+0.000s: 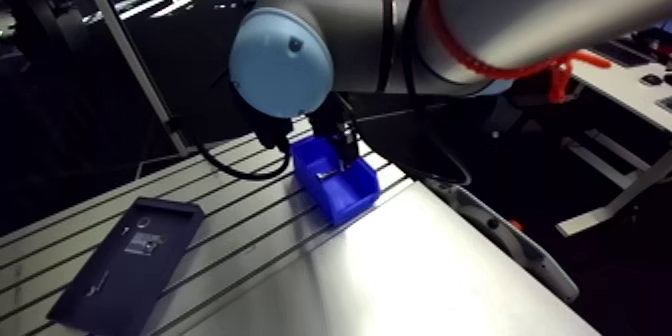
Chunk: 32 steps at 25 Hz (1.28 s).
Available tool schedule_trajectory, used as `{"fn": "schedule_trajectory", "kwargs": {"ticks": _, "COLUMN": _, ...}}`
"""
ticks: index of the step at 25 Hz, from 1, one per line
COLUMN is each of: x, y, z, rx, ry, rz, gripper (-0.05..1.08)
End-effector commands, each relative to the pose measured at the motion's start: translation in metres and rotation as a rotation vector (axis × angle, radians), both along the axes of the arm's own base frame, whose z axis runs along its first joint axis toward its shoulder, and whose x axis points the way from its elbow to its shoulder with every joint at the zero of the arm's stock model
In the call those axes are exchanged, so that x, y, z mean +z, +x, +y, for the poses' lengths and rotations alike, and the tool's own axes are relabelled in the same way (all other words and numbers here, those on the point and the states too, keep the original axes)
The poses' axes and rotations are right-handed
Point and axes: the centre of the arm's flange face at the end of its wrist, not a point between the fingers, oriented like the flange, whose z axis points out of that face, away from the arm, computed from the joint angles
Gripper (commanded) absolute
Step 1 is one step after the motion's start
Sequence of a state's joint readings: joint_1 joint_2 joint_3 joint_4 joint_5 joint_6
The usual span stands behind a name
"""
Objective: Pick up the M10 bolt from the tray and put it into the blue bin.
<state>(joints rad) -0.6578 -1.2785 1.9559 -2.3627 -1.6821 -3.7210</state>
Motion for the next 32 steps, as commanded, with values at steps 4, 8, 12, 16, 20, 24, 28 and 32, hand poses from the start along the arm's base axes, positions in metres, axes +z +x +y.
{"fn": "schedule_trajectory", "kwargs": {"ticks": 4, "x": 0.075, "y": 0.017, "z": -0.029, "rx": -0.393, "ry": -0.002, "rz": 0.095, "gripper": 0.01}}
{"fn": "schedule_trajectory", "kwargs": {"ticks": 8, "x": 0.097, "y": 0.019, "z": -0.044, "rx": -0.582, "ry": -0.043, "rz": 0.039, "gripper": 0.01}}
{"fn": "schedule_trajectory", "kwargs": {"ticks": 12, "x": 0.12, "y": 0.01, "z": -0.061, "rx": -0.774, "ry": -0.059, "rz": 0.011, "gripper": 0.02}}
{"fn": "schedule_trajectory", "kwargs": {"ticks": 16, "x": 0.142, "y": 0.013, "z": -0.078, "rx": -0.913, "ry": -0.065, "rz": 0.02, "gripper": 0.02}}
{"fn": "schedule_trajectory", "kwargs": {"ticks": 20, "x": 0.159, "y": 0.008, "z": -0.111, "rx": -1.068, "ry": -0.066, "rz": 0.05, "gripper": 0.02}}
{"fn": "schedule_trajectory", "kwargs": {"ticks": 24, "x": 0.182, "y": 0.006, "z": -0.135, "rx": -1.239, "ry": -0.097, "rz": 0.062, "gripper": 0.02}}
{"fn": "schedule_trajectory", "kwargs": {"ticks": 28, "x": 0.211, "y": -0.004, "z": -0.172, "rx": -1.349, "ry": -0.128, "rz": 0.059, "gripper": 0.02}}
{"fn": "schedule_trajectory", "kwargs": {"ticks": 32, "x": 0.237, "y": -0.012, "z": -0.197, "rx": -1.391, "ry": -0.126, "rz": 0.061, "gripper": 0.02}}
